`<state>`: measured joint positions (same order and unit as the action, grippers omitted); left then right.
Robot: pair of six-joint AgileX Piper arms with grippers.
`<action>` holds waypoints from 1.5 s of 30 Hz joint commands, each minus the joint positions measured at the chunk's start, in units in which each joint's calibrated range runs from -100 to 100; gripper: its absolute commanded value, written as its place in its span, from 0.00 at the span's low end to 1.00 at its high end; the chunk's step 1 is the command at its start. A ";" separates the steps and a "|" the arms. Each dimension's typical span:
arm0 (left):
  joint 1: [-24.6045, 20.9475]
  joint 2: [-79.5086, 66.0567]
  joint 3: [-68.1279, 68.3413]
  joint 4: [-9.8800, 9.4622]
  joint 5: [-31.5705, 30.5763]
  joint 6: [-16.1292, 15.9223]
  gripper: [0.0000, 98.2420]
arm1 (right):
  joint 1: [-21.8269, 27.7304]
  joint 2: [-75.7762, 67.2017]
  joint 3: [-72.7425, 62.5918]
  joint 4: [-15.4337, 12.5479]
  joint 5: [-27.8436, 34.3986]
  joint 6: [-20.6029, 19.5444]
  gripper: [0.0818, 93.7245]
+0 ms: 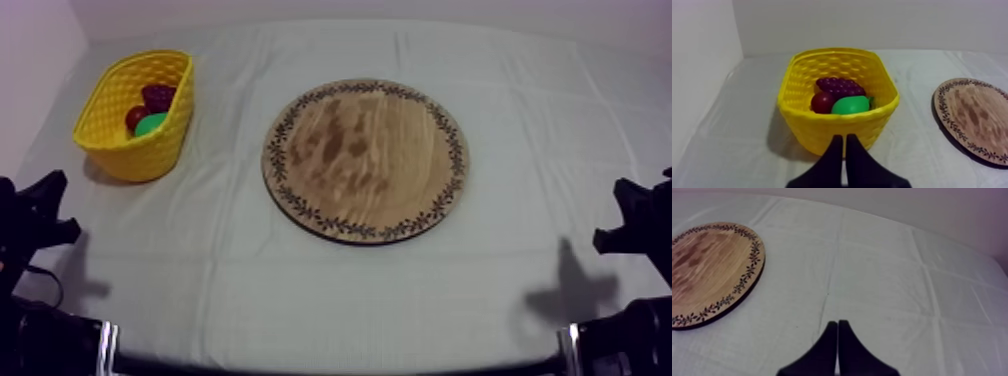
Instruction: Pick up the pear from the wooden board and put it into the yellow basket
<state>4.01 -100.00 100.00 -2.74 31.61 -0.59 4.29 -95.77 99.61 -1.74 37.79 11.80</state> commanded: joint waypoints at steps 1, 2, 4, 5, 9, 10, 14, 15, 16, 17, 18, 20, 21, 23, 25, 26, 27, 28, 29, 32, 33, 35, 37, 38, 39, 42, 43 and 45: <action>-0.07 0.00 0.00 -0.06 0.00 -0.33 0.00 | 0.00 0.01 0.05 0.01 -0.05 0.00 0.00; -0.13 0.00 0.00 -0.06 0.00 -0.53 0.00 | 0.00 0.01 0.05 0.01 -0.05 0.00 0.00; -0.27 0.00 0.00 -0.07 0.00 -0.95 0.00 | 0.00 0.01 0.05 0.01 -0.05 0.00 0.00; -0.31 0.00 0.00 -0.07 0.00 -1.14 0.00 | 0.00 0.01 0.05 0.01 -0.05 0.00 0.00; -0.40 0.00 0.00 -0.07 0.00 -1.87 0.00 | 0.00 0.01 0.05 0.01 -0.05 0.00 0.00; -0.40 0.00 0.00 -0.07 0.00 -2.04 0.00 | 0.00 0.01 0.05 0.01 -0.05 0.00 0.00; -0.42 0.00 0.00 0.06 0.00 -2.16 0.00 | 0.00 0.01 0.05 0.01 -0.05 0.00 0.00; -0.42 0.00 0.00 0.11 0.00 -1.99 0.00 | 0.00 0.01 0.05 0.01 -0.05 0.00 0.00; -0.42 0.00 0.00 0.17 0.00 -1.85 0.00 | 0.00 0.01 0.05 0.01 -0.05 0.00 0.00; -0.42 0.00 0.00 0.26 0.00 -1.80 0.00 | 0.00 0.01 0.05 0.01 -0.05 0.00 0.00; -0.42 0.00 0.00 0.35 0.00 -1.79 0.00 | 0.00 0.01 0.05 0.01 -0.05 0.00 0.00; -0.40 0.00 0.00 0.51 0.07 -1.79 0.00 | 0.00 0.01 0.05 0.01 -0.05 0.00 0.00; -0.30 0.00 -0.07 0.60 0.46 -2.08 0.00 | 0.00 0.01 0.05 0.01 -0.05 0.00 0.00; 0.36 0.00 -0.47 0.76 2.02 -4.04 0.00 | 0.00 0.01 0.05 0.01 -0.05 0.00 0.00; 1.34 0.00 -0.92 0.84 3.66 -7.01 0.00 | 0.00 0.01 0.05 0.01 -0.05 0.00 0.00; 1.68 0.00 -1.01 0.85 4.02 -7.51 0.00 | 0.00 0.01 0.05 0.01 -0.05 0.00 0.00; 1.92 0.00 -0.97 0.81 3.95 -7.03 0.00 | 0.00 0.01 0.05 0.01 -0.05 0.00 0.00; 2.08 0.00 -0.82 0.76 3.52 -5.72 0.00 | 0.00 0.01 0.05 0.01 -0.05 0.00 0.00; 2.20 0.00 -0.64 0.73 3.05 -3.94 0.00 | 0.00 0.01 0.05 0.01 -0.05 0.00 0.00; 2.38 0.00 -0.37 0.67 2.32 1.76 0.00 | 0.00 0.01 0.05 0.01 -0.05 0.00 0.00; 2.41 0.00 -0.32 0.66 2.21 3.54 0.00 | 0.00 0.01 0.05 0.01 -0.05 0.00 0.00; 2.44 0.00 -0.27 0.63 2.07 6.35 0.00 | 0.00 0.01 0.05 0.01 -0.05 0.00 0.00; 2.46 0.00 -0.25 0.62 2.00 8.14 0.00 | 0.00 0.01 0.05 0.01 -0.05 0.00 0.00; 2.46 0.00 -0.24 0.62 1.99 8.81 0.00 | 0.00 0.01 0.05 0.01 -0.05 0.00 0.00; 2.46 0.00 -0.23 0.62 1.97 9.39 0.00 | 0.00 0.01 0.05 0.01 -0.05 0.00 0.00; 2.47 0.00 -0.23 0.62 1.95 10.37 0.00 | 0.00 0.01 0.05 0.01 -0.05 0.00 0.00; 2.47 0.00 -0.23 0.62 1.95 10.50 0.00 | 0.00 0.01 0.05 0.01 -0.05 0.00 0.00; 2.47 0.00 -0.22 0.62 1.90 10.62 0.00 | 0.00 0.01 0.05 0.01 -0.05 0.00 0.00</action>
